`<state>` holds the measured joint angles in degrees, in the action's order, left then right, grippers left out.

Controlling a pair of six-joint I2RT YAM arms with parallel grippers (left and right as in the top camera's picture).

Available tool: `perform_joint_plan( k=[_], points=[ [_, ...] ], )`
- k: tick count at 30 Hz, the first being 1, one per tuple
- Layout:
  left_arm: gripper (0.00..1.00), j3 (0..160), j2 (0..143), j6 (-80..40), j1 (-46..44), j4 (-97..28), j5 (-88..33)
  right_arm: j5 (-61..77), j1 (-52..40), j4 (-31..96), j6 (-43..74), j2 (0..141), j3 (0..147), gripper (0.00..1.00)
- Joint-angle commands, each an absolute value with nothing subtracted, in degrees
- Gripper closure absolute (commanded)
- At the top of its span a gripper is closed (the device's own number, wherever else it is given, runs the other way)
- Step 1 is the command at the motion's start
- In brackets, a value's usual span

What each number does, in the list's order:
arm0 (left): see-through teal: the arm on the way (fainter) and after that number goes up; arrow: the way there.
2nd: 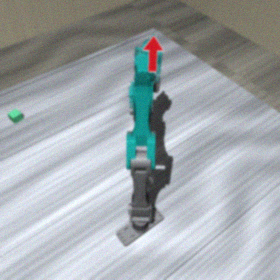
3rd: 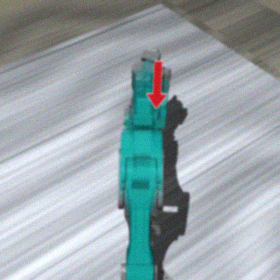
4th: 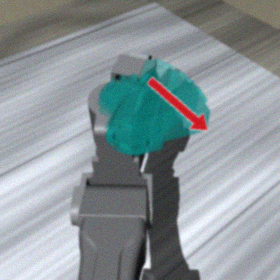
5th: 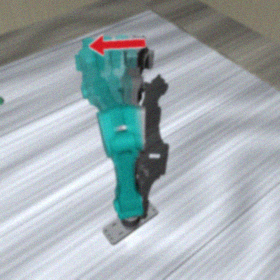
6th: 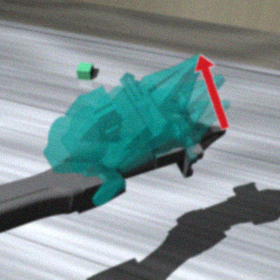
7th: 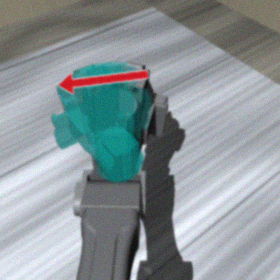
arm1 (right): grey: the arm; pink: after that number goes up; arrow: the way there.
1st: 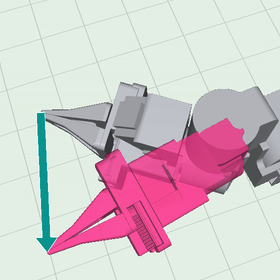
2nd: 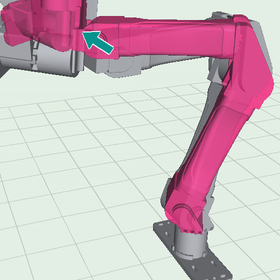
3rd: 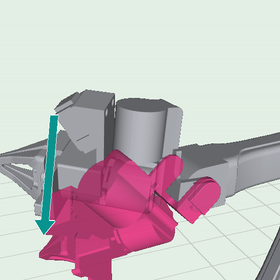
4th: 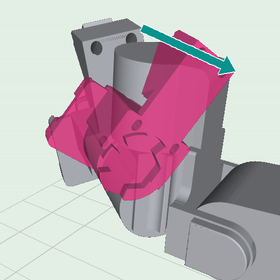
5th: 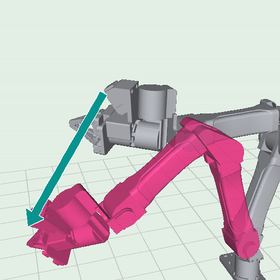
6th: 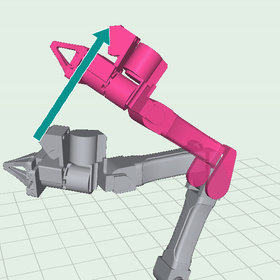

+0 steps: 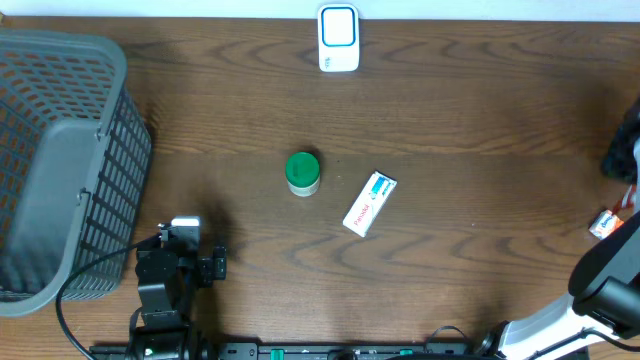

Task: Scan the item barcode
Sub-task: 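Move the chocolate bar right and drop it at the table's right edge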

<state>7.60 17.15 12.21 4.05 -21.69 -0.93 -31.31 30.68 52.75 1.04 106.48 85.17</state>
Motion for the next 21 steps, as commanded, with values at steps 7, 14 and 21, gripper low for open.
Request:
perform_joint_plan(
  k=[7,14,21],
  points=[
    [0.00,6.8,17.1,12.3,3.9,-23.1,-0.2,-23.6,34.0,47.9,9.6,106.4,78.8,0.69],
    [0.00,6.8,17.1,12.3,3.9,-23.1,-0.2,0.8,31.7,57.3,9.6,105.8,89.7,0.01],
    [0.00,6.8,17.1,12.3,3.9,-23.1,-0.2,15.7,23.0,59.9,1.6,104.8,92.4,0.01]
  ],
)
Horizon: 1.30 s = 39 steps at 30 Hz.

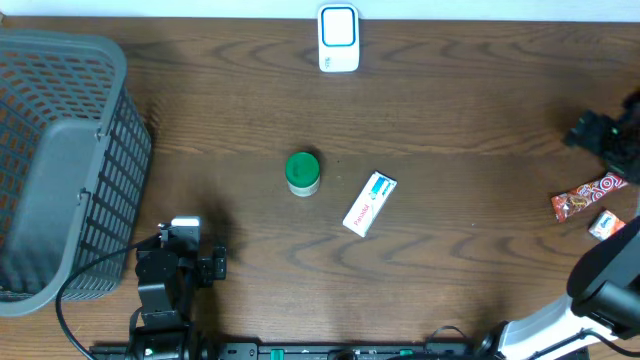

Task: Scan the item barcode
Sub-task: 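Move the chocolate bar right and drop it at the table's right edge, then reach the right gripper to the white Panadol box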

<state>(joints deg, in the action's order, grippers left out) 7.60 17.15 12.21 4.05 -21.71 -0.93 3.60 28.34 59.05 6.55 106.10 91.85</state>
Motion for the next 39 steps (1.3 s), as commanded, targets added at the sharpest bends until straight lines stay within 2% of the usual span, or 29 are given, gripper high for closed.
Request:
perform_joint_plan(
  k=[1,2,3,4,5,6,7,8,9,10,11,14,17,19,24,29,34,39],
  points=[
    [0.00,6.8,17.1,12.3,3.9,-23.1,-0.2,17.8,21.1,60.3,0.6,104.8,92.4,0.02],
    [0.00,6.8,17.1,12.3,3.9,-23.1,-0.2,19.8,19.1,60.3,0.0,104.8,92.3,0.08],
    [0.00,6.8,17.1,12.3,3.9,-23.1,-0.2,21.6,17.1,59.9,-0.4,104.9,92.0,0.36],
    [0.00,6.8,17.1,12.3,3.9,-23.1,-0.2,22.5,15.5,59.5,-0.3,104.9,91.7,0.74],
    [0.00,6.8,17.1,12.3,3.9,-23.1,-0.2,22.9,13.8,59.1,-0.3,105.0,91.4,0.88],
    [0.00,6.8,17.1,12.3,3.9,-23.1,-0.2,23.0,11.7,59.0,-0.4,105.0,91.0,0.99],
    [0.00,6.8,17.1,12.3,3.9,-23.1,-0.2,23.1,9.8,59.2,-1.4,105.0,90.8,0.99],
    [0.00,6.8,17.1,12.3,3.9,-23.1,-0.2,23.1,7.6,59.7,-3.6,105.0,90.6,0.94],
    [0.00,6.8,17.1,12.3,3.9,-23.1,-0.2,23.0,5.3,60.6,-6.6,105.0,90.6,0.65],
    [0.00,6.8,17.1,12.3,3.9,-23.1,-0.2,23.0,3.2,61.3,-9.1,105.0,90.6,0.22],
    [0.00,6.8,17.1,12.3,3.9,-23.1,-0.2,23.0,1.1,61.9,-11.2,105.0,90.5,0.01],
    [0.00,6.8,17.1,12.3,3.9,-23.1,-0.2,22.5,-5.7,62.1,-12.5,105.0,90.5,0.01],
    [0.00,6.8,17.1,12.3,3.9,-23.1,-0.2,20.9,-11.4,62.2,-7.2,105.0,90.1,0.01],
    [0.00,6.8,17.1,12.3,3.9,-23.1,-0.2,19.5,-14.5,62.2,0.7,105.0,89.4,0.01],
    [0.00,6.8,17.1,12.3,3.9,-23.1,-0.2,14.8,-20.0,63.7,31.9,105.0,84.1,0.01],
    [0.00,6.8,17.1,12.3,3.9,-23.1,-0.2,13.0,-23.9,59.3,51.2,105.0,73.2,0.01],
    [0.00,6.8,17.1,12.3,3.9,-23.1,-0.2,15.7,-26.7,47.9,57.2,105.0,63.8,0.01],
    [0.00,6.8,17.1,12.3,3.9,-23.1,-0.2,15.6,-28.3,42.2,62.0,105.0,62.0,0.01]
  ],
)
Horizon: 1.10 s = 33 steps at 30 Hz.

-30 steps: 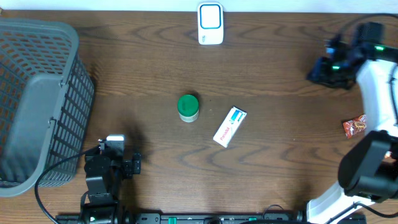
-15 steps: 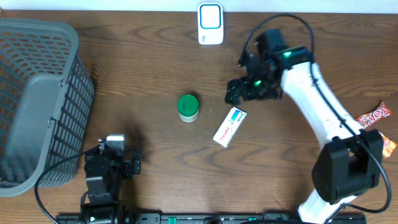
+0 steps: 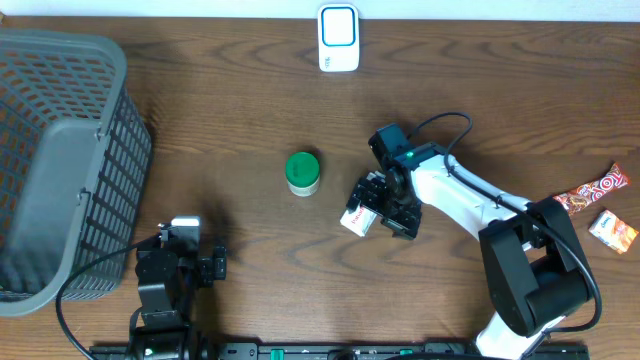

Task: Scan the item barcode
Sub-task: 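Reach the right gripper to the white Panadol box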

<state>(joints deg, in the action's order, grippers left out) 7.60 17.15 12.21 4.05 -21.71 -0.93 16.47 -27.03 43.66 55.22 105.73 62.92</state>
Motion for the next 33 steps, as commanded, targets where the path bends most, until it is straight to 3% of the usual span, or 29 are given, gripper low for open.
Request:
perform_joint_plan(
  k=[1,9,14,19,22,25,33],
  points=[
    [0.00,6.8,17.1,12.3,3.9,-23.1,-0.2,15.2,-28.6,41.5,62.8,105.0,62.0,0.01],
    [0.00,6.8,17.1,12.3,3.9,-23.1,-0.2,6.8,-31.4,39.0,66.1,105.0,62.0,0.10],
    [0.00,6.8,17.1,12.3,3.9,-23.1,-0.2,4.5,-32.1,39.2,60.9,105.0,62.0,0.38],
    [0.00,6.8,17.1,12.3,3.9,-23.1,-0.2,3.2,-32.0,39.5,51.7,105.0,62.0,0.49],
    [0.00,6.8,17.1,12.3,3.9,-23.1,-0.2,3.4,-32.0,39.9,52.0,105.0,62.0,0.58],
    [0.00,6.8,17.1,12.3,3.9,-23.1,-0.2,3.5,-32.0,40.0,60.7,105.0,62.0,0.49],
    [0.00,6.8,17.1,12.3,3.9,-23.1,-0.2,3.1,-32.0,40.0,91.9,105.0,62.0,0.48]
  ],
)
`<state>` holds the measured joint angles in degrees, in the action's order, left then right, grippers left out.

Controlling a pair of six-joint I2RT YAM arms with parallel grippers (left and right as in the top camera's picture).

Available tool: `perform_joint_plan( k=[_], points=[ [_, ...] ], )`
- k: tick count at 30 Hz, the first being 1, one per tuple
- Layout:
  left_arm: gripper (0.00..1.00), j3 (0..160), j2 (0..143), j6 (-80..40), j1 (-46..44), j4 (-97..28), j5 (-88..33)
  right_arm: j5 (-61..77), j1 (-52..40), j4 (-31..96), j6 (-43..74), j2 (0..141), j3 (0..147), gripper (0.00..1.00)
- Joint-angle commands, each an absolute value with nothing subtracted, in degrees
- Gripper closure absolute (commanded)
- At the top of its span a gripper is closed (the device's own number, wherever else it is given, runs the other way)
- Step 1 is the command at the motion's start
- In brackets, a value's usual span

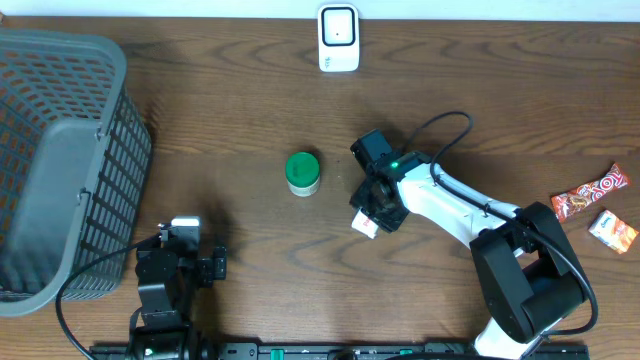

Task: Scan the item barcode
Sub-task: 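Reach the right gripper to the white Panadol box, then grasp the Panadol box with the right gripper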

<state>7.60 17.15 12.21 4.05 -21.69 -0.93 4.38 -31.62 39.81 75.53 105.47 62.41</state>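
Note:
The white box with blue and red print (365,223) lies at mid-table, with only its lower end showing from under my right gripper (373,203). The gripper has come down over the box and looks shut on it, though the wrist hides the jaws. The white barcode scanner (338,38) stands at the far edge, well beyond the box. My left gripper (214,266) rests near the front left, shut and holding nothing.
A green-lidded jar (302,172) stands just left of the right gripper. A grey mesh basket (60,160) fills the left side. Two snack packets (590,192) (612,230) lie at the right edge. The right arm's cable loops above its forearm.
My right gripper stood spread over the box; now it sits a little up and left, drawn in tight on the box, covering more of it. The left arm has not moved.
At first my right arm was at the far right edge by the snack packets, and the box lay bare beside the jar. It then hung a little further in. Later it was stretched to mid-table with its fingers over the box, and now it grips it.

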Motion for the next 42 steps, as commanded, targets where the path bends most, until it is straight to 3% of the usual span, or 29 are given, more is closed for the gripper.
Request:
perform_joint_plan(
  k=[1,2,4,7,9,15,21,25,29,33,37,42],
  points=[
    [0.00,6.8,17.1,12.3,3.9,-23.1,-0.2,3.6,-32.0,40.0,96.9,105.0,62.0,0.48],
    [0.00,6.8,17.1,12.3,3.9,-23.1,-0.2,4.3,-32.0,39.6,101.2,105.0,62.0,0.48],
    [0.00,6.8,17.1,12.3,3.9,-23.1,-0.2,4.7,-32.0,38.3,106.8,105.0,62.0,0.38],
    [0.00,6.8,17.1,12.3,3.9,-23.1,-0.2,4.5,-31.8,33.1,111.0,105.0,62.0,0.14],
    [0.00,6.8,17.1,12.3,3.9,-23.1,-0.2,4.4,-31.5,29.8,110.9,105.0,62.0,0.06],
    [0.00,6.8,17.1,12.3,3.9,-23.1,-0.2,5.0,-29.2,19.1,97.9,103.0,62.0,0.01],
    [0.00,6.8,17.1,12.3,3.9,-23.1,-0.2,-2.0,-27.8,19.7,84.1,94.5,62.0,0.01],
    [0.00,6.8,17.1,12.3,3.9,-23.1,-0.2,-3.7,-27.8,15.5,60.3,86.7,62.0,0.01],
    [0.00,6.8,17.1,12.3,3.9,-23.1,-0.2,3.2,-27.8,13.4,13.1,81.0,62.0,0.01],
    [0.00,6.8,17.1,12.3,3.9,-23.1,-0.2,17.0,-26.6,28.8,-23.1,80.0,62.0,0.01],
    [0.00,6.8,17.1,12.3,3.9,-23.1,-0.2,20.1,-24.0,36.0,-31.2,83.4,62.0,0.01],
    [0.00,6.8,17.1,12.3,3.9,-23.1,-0.2,22.2,-22.7,35.7,-32.4,89.6,63.3,0.01]
  ],
)
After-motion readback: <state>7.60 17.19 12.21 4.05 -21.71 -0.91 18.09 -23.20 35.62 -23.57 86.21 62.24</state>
